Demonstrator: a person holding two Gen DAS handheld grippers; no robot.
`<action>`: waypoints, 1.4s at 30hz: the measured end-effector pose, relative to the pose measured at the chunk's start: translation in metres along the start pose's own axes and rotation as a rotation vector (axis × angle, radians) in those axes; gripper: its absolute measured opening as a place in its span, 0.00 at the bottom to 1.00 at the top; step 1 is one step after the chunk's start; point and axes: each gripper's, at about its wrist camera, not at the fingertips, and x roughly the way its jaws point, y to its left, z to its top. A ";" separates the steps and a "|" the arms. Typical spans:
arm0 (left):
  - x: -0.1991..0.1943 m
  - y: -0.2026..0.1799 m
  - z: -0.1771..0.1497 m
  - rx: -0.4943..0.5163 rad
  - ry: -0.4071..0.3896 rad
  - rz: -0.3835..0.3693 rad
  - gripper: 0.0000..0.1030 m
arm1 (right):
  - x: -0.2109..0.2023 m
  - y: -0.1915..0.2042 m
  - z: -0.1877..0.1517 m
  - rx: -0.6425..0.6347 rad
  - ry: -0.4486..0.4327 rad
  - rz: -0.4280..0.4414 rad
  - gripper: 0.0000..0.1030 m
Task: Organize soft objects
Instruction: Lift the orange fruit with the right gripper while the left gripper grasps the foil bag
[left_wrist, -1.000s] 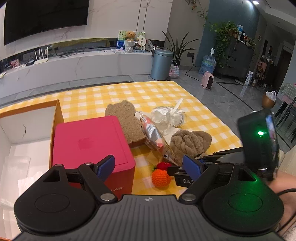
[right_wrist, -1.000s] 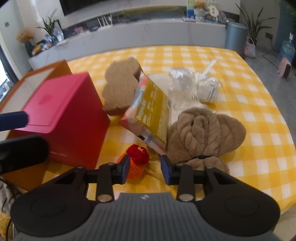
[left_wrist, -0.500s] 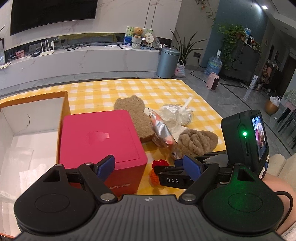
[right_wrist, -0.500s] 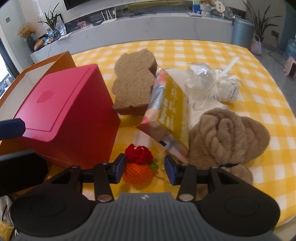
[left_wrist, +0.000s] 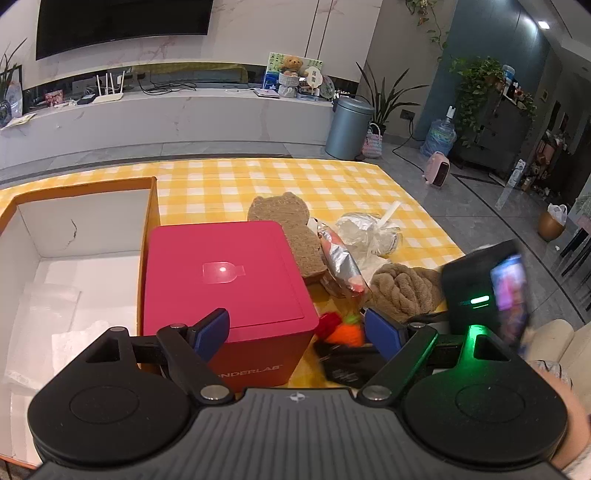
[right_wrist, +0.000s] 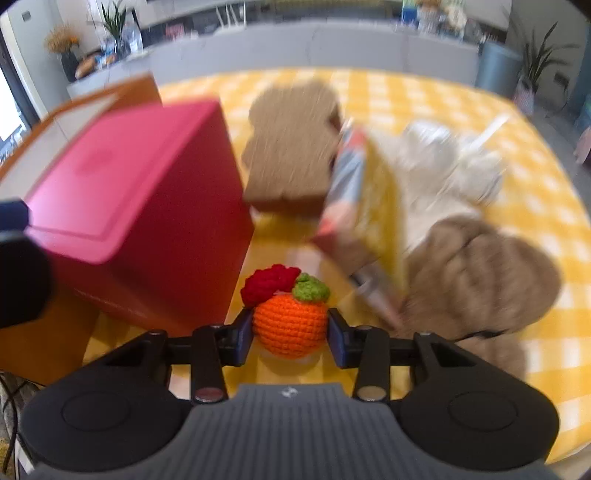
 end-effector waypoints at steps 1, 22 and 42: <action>0.000 -0.001 0.001 0.001 -0.001 0.003 0.94 | -0.010 -0.004 0.000 0.012 -0.023 0.002 0.40; 0.096 -0.094 0.048 0.225 0.167 0.132 0.92 | -0.112 -0.105 -0.028 0.329 -0.292 -0.086 0.40; 0.172 -0.090 0.050 0.153 0.300 0.246 0.81 | -0.115 -0.121 -0.032 0.372 -0.314 -0.099 0.40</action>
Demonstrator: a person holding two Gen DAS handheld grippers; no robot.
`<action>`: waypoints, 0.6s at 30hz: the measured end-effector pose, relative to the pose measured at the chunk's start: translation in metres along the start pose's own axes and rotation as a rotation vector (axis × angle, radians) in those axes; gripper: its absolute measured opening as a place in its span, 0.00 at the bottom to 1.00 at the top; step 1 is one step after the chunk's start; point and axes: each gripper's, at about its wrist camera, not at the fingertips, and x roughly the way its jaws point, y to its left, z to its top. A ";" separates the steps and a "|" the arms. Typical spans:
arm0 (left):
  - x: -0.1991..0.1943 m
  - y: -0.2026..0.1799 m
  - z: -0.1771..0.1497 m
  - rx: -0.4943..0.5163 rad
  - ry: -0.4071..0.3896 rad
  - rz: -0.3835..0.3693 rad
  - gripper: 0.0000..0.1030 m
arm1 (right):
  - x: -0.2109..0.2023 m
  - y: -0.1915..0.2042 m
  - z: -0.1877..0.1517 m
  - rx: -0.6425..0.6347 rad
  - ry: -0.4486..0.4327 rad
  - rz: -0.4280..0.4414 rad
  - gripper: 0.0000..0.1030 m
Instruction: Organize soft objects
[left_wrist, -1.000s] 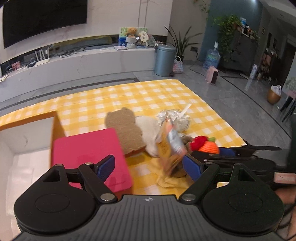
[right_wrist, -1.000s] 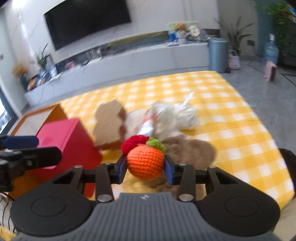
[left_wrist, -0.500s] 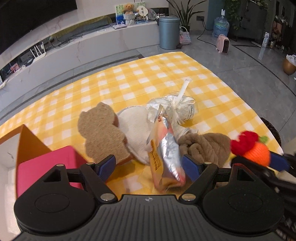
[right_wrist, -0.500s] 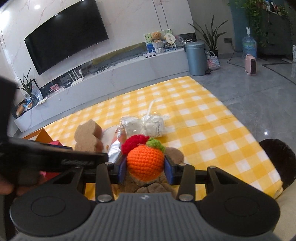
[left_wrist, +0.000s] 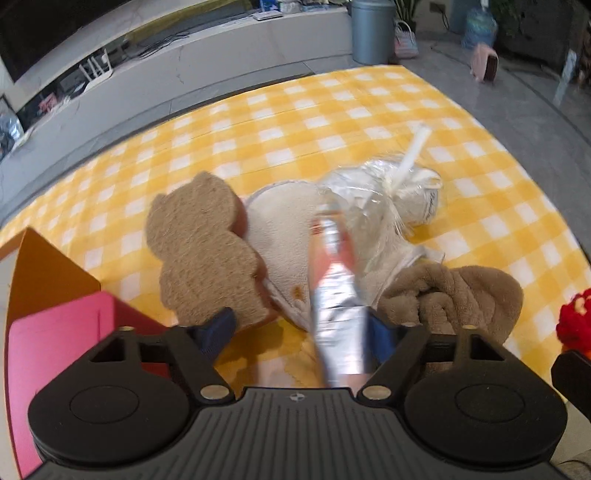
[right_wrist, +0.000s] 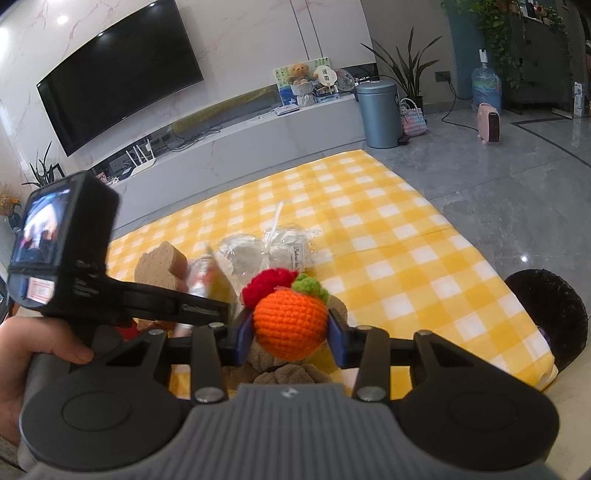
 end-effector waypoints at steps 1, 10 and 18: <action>-0.001 0.003 -0.001 -0.007 -0.001 -0.008 0.78 | 0.000 0.001 0.000 0.000 0.002 -0.003 0.40; 0.022 0.009 0.003 -0.088 0.078 -0.067 0.54 | 0.004 0.002 -0.001 -0.009 0.015 0.003 0.40; 0.016 0.012 -0.002 -0.085 0.065 -0.106 0.37 | 0.009 0.001 -0.001 -0.010 0.024 0.004 0.40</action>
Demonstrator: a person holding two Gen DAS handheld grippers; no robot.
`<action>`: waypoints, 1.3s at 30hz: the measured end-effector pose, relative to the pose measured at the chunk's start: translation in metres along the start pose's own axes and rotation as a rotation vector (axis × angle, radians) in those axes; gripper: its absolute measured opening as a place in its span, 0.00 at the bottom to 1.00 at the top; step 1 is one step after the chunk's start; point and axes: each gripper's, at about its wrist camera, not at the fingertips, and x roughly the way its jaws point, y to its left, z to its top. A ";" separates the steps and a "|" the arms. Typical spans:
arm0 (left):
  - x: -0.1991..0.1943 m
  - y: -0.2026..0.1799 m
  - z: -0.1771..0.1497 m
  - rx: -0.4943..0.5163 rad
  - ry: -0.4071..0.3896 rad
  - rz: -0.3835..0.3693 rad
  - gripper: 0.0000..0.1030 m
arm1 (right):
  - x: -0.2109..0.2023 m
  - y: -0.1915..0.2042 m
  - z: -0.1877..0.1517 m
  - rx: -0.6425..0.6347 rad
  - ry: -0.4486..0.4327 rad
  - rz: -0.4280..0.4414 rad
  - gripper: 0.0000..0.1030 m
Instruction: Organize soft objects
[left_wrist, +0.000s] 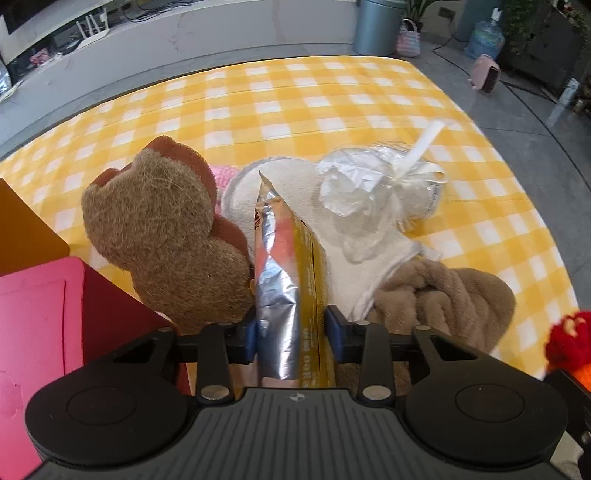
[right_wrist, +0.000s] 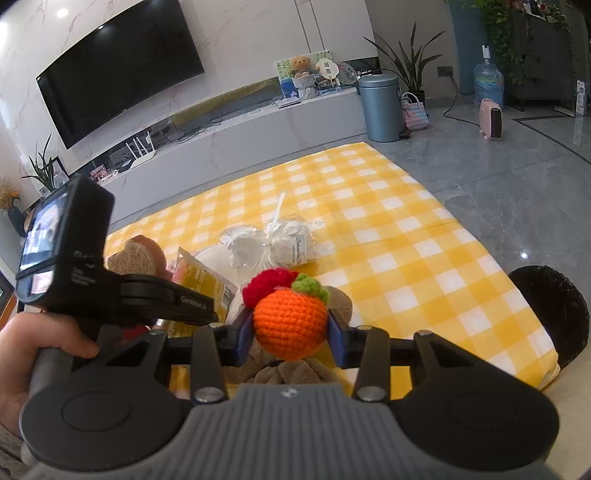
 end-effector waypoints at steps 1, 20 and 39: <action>-0.002 -0.001 -0.001 0.004 0.004 0.000 0.34 | 0.000 0.000 0.000 -0.002 0.001 0.002 0.40; -0.090 0.008 -0.024 0.076 -0.130 -0.163 0.22 | -0.001 0.008 -0.001 -0.044 -0.001 0.002 0.40; -0.168 0.063 -0.035 0.008 -0.298 -0.160 0.22 | -0.027 0.061 0.010 -0.129 -0.097 0.142 0.40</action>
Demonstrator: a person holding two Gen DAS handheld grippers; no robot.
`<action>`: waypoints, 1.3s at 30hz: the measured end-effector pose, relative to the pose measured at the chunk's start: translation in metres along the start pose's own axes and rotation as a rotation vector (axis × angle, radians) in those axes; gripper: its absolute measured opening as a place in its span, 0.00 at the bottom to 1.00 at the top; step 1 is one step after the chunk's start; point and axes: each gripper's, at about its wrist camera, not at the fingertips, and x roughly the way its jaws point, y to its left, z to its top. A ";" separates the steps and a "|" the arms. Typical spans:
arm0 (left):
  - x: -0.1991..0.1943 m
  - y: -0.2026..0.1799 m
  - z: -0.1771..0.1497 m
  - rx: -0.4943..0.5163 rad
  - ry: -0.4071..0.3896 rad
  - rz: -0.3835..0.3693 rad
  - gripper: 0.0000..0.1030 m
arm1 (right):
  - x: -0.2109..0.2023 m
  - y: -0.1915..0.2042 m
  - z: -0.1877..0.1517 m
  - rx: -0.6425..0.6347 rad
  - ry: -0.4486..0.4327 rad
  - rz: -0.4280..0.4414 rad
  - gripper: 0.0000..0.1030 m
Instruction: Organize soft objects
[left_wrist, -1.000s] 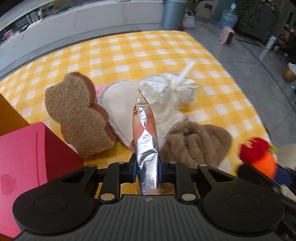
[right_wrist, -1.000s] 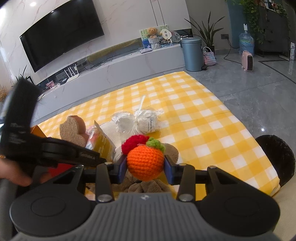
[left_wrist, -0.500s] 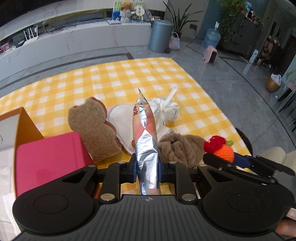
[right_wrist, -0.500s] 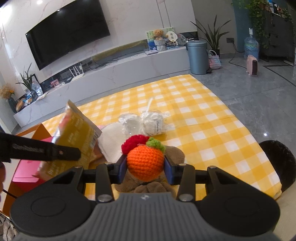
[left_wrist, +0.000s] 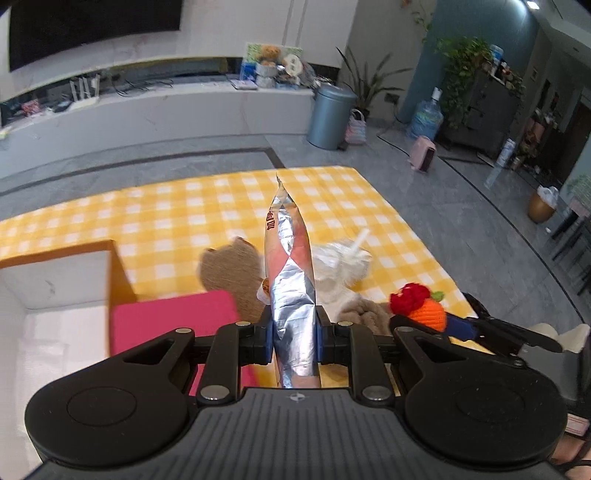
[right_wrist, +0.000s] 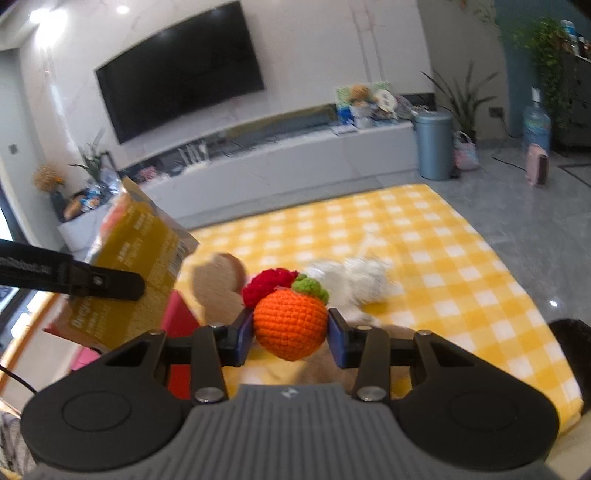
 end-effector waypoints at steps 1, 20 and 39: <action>-0.004 0.004 0.000 -0.002 -0.010 0.016 0.22 | -0.002 0.005 0.002 -0.002 -0.019 0.006 0.40; -0.095 0.140 -0.049 -0.257 -0.224 0.244 0.22 | 0.005 0.169 -0.008 -0.203 -0.034 0.227 0.40; -0.104 0.247 -0.118 -0.426 -0.268 0.201 0.22 | 0.105 0.313 -0.067 -0.641 0.576 0.301 0.40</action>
